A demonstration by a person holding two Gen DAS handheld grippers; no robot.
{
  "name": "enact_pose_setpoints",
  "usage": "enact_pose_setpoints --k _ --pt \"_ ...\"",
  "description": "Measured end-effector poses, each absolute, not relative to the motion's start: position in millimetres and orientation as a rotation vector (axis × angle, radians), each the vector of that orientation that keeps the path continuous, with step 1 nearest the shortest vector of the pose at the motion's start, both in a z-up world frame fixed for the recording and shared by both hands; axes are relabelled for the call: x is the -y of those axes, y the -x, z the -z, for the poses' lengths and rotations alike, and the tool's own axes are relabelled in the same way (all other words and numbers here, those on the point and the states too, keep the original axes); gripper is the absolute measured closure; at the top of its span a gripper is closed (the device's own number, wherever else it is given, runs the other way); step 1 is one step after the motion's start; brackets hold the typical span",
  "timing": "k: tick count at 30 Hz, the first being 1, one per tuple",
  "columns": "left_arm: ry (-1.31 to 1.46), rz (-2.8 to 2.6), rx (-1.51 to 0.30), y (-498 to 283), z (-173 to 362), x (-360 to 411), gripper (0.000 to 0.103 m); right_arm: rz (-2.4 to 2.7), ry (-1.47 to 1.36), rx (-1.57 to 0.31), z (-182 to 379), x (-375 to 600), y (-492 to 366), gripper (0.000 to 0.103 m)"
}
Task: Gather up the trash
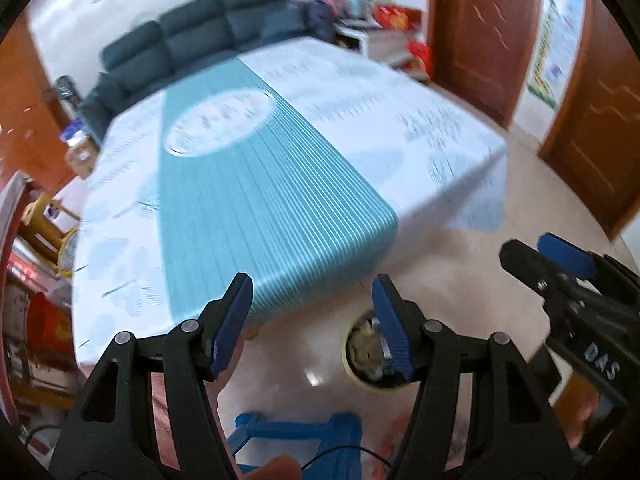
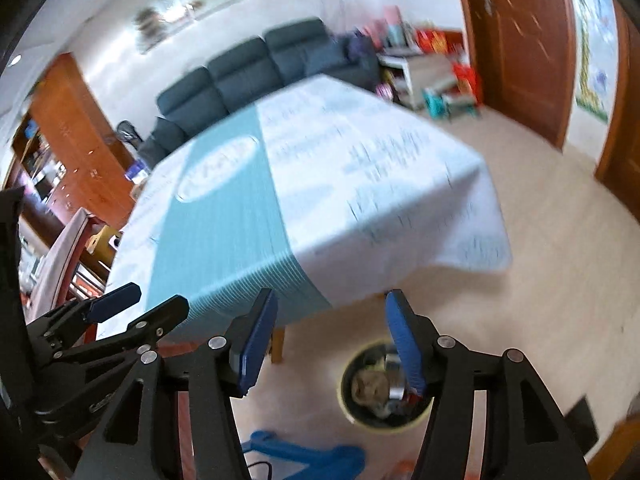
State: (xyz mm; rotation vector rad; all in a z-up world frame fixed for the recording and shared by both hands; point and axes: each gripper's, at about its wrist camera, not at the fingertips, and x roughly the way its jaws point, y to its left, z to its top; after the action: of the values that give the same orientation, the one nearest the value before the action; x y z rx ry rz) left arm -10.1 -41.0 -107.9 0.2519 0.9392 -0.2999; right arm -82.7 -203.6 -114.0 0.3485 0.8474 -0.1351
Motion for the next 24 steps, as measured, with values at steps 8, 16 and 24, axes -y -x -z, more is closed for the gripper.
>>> enact_pose_setpoints --k 8,16,24 --pt "-0.131 0.212 -0.852 15.1 85.1 24.5 0.044 0.071 -0.231 -0.762 87.4 180.2 82.1 0.042" --pt "-0.071 0.194 -0.834 24.9 80.8 20.2 0.044 0.04 -0.22 -0.736 82.3 172.7 80.1 0.041" --pt "-0.054 0.171 -0.849 24.7 83.6 20.1 0.044 0.03 -0.227 -0.727 83.0 174.7 79.5 0.04"
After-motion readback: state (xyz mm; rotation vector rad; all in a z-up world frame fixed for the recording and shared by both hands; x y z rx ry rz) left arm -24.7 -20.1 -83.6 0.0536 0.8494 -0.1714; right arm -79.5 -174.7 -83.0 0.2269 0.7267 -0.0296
